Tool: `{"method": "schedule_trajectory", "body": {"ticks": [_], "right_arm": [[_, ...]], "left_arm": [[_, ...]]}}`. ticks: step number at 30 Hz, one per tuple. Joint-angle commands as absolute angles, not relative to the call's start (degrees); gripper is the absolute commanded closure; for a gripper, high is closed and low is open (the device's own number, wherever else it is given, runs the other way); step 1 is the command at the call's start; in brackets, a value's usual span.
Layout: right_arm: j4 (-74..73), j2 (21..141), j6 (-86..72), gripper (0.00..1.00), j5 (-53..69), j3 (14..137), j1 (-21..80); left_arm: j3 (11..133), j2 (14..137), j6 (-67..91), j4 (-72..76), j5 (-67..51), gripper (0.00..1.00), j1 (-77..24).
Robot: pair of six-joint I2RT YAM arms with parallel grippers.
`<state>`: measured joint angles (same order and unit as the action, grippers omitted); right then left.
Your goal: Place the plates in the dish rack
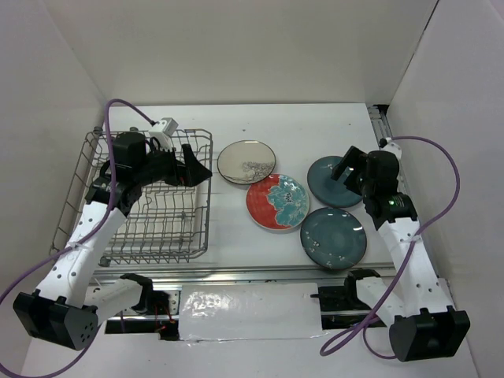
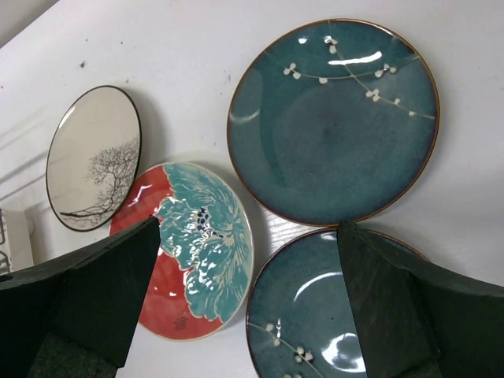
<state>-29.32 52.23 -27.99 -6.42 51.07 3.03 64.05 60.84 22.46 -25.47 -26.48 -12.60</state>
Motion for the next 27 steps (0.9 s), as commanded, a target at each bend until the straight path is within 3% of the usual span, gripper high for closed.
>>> {"method": "schedule_trajectory", "body": {"ticks": [1, 10, 13, 22, 27], "right_arm": [[-29.45, 52.21, -29.26, 0.0, -8.35, 51.6, 3.87], [-28.13, 52.29, -29.09, 0.0, -4.75, 51.15, 4.39], [-24.62, 54.05, -29.97, 0.0, 2.43, 51.15, 6.14], [-19.61, 74.69, -32.52, 0.01, 6.68, 63.36, 14.06], [-16.88, 90.58, -33.57, 0.07, 8.79, 73.1, 15.38]], "left_arm": [[64.16, 60.47, 21.62, -23.46, -28.56, 0.01, -12.3], [64.34, 60.47, 21.8, -24.17, -27.25, 0.01, -12.3], [65.38, 61.52, 21.97, -24.69, -26.72, 0.01, -12.13], [71.01, 65.56, 21.53, -29.36, -22.94, 0.01, -11.69], [73.65, 67.5, 23.46, -30.5, -24.16, 0.01, -10.99]]}}
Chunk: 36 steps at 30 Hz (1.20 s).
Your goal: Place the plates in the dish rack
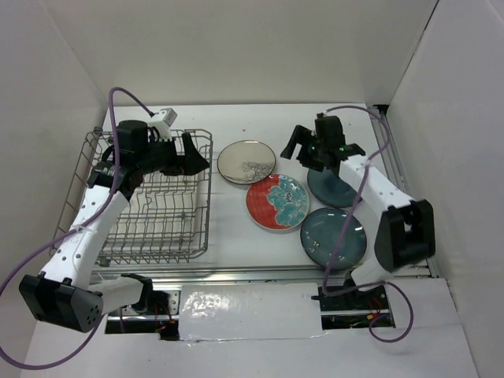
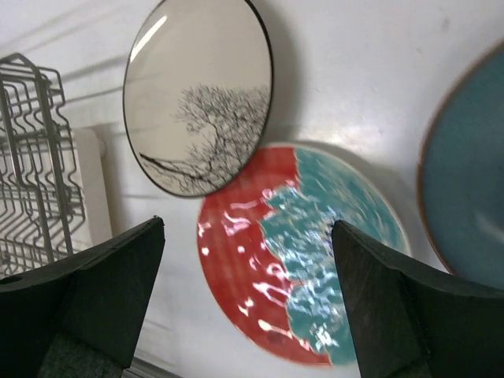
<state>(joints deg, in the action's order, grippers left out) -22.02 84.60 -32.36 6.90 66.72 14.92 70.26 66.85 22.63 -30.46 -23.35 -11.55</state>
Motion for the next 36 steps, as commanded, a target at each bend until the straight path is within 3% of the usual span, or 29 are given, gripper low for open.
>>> {"method": "schedule_trajectory", "body": {"ticks": [1, 12, 29, 33, 36], "right_arm": [[-16.88, 92.36, -33.66, 0.08, 8.88, 74.34, 15.47], [-22.49, 115.91, -34.89, 0.14, 14.77, 93.77, 15.38], [-24.7, 127.44, -37.17, 0.18, 22.23, 100.02, 13.98], [-22.77, 128.32, -38.4, 0.24, 24.87, 99.14, 14.06], [-22.24, 129.37, -39.2, 0.34, 25.84, 99.67, 14.06]], "left_arm": [[73.91, 67.76, 23.64, -30.59, -24.69, 0.01, -10.99], [77.43, 69.87, 23.38, -32.6, -26.45, 0.01, -10.11], [74.88, 66.71, 21.19, -30.85, -24.52, 0.01, -10.02], [74.97, 67.06, 20.39, -30.85, -23.47, 0.01, -9.93], [75.06, 67.76, 19.78, -31.37, -23.38, 0.01, -9.93]]}}
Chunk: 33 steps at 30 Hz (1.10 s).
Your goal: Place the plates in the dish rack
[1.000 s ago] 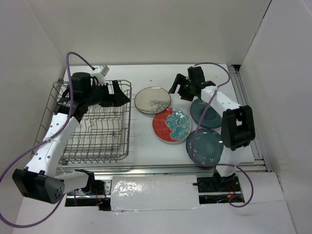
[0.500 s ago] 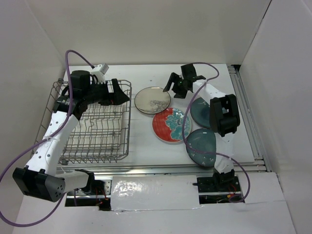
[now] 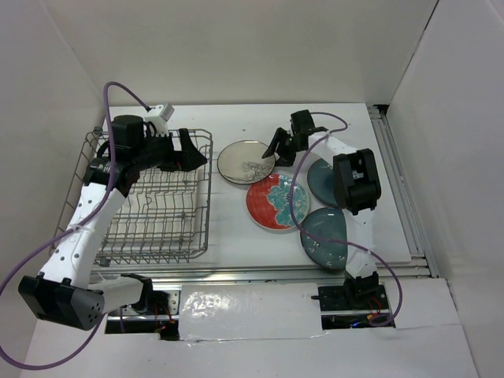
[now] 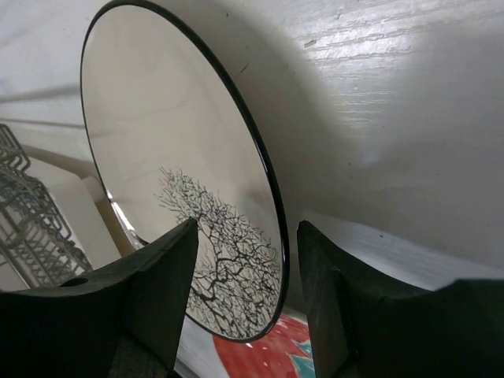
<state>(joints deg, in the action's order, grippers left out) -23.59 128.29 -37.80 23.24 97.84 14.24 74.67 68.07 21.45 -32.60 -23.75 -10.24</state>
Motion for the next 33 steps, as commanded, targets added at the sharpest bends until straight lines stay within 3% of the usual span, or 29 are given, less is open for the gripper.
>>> {"method": "schedule_trajectory", "body": {"ticks": [1, 10, 25, 30, 33], "right_arm": [[-21.71, 129.64, -39.37, 0.41, 26.1, 99.75, 13.89], [-15.57, 129.38, -43.94, 0.57, 31.46, 96.69, 11.16], [-14.41, 132.63, -44.3, 0.53, 35.51, 97.82, 10.55], [-13.98, 133.24, -44.74, 0.66, 36.03, 98.44, 10.63], [-13.97, 133.07, -44.56, 0.84, 35.95, 98.44, 10.55]], "left_arm": [[75.15, 67.94, 19.6, -31.46, -23.64, 0.01, -9.93], [74.88, 68.12, 18.46, -30.41, -24.08, 0.01, -9.93], [75.59, 71.28, 17.49, -29.27, -26.72, 0.01, -9.93], [76.64, 72.25, 17.31, -29.79, -26.98, 0.01, -9.93], [76.55, 72.25, 17.23, -29.71, -27.16, 0.01, -9.93]]}}
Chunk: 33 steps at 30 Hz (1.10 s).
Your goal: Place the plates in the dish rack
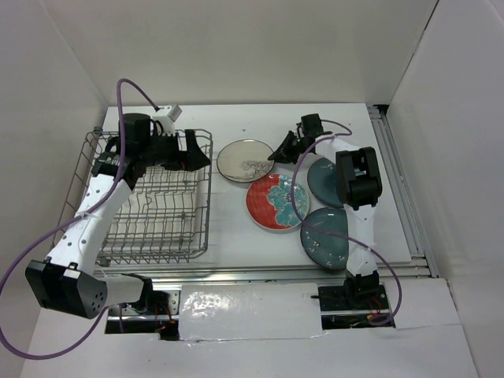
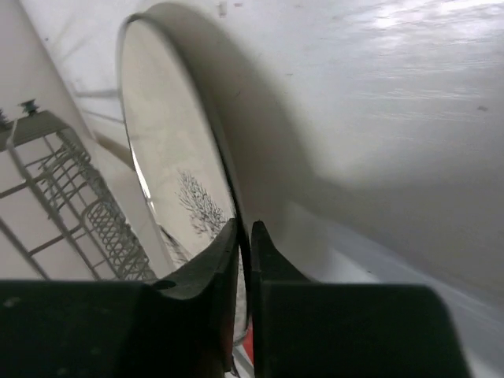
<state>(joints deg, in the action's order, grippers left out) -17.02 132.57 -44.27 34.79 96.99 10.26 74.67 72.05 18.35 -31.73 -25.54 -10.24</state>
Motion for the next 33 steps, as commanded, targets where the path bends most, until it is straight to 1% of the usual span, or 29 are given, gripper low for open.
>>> {"method": "schedule_trajectory", "body": {"ticks": [1, 3, 11, 16, 22, 25, 30, 33], "right_arm": [[-13.97, 132.81, -44.56, 0.9, 35.77, 98.26, 10.46], [-14.41, 132.28, -44.39, 1.0, 35.25, 98.26, 10.37], [-12.57, 127.54, -43.33, 1.0, 36.21, 94.31, 9.05], [-12.57, 123.93, -42.45, 1.0, 37.97, 94.39, 8.44], [-13.1, 116.56, -42.19, 1.0, 37.0, 93.43, 7.04], [-11.95, 113.57, -42.63, 1.0, 37.88, 91.59, 5.72], [-14.06, 109.34, -40.26, 1.0, 39.46, 90.97, 4.57], [-14.15, 104.26, -39.73, 1.0, 40.25, 88.6, 3.52]], "left_arm": [[76.55, 72.25, 17.23, -29.62, -27.16, 0.01, -10.02], [76.64, 72.33, 17.23, -29.44, -27.16, 0.01, -9.93], [77.78, 73.65, 17.31, -29.27, -27.95, 0.01, -9.93], [78.66, 74.35, 18.1, -29.27, -28.91, 0.01, -9.93], [81.47, 76.29, 18.46, -31.2, -29.53, 0.01, -9.93], [82.18, 76.9, 18.72, -31.2, -30.06, 0.01, -9.93], [83.49, 78.83, 19.25, -30.85, -31.55, 0.01, -9.93], [85.59, 81.47, 19.95, -31.9, -32.08, 0.01, -9.93]]}}
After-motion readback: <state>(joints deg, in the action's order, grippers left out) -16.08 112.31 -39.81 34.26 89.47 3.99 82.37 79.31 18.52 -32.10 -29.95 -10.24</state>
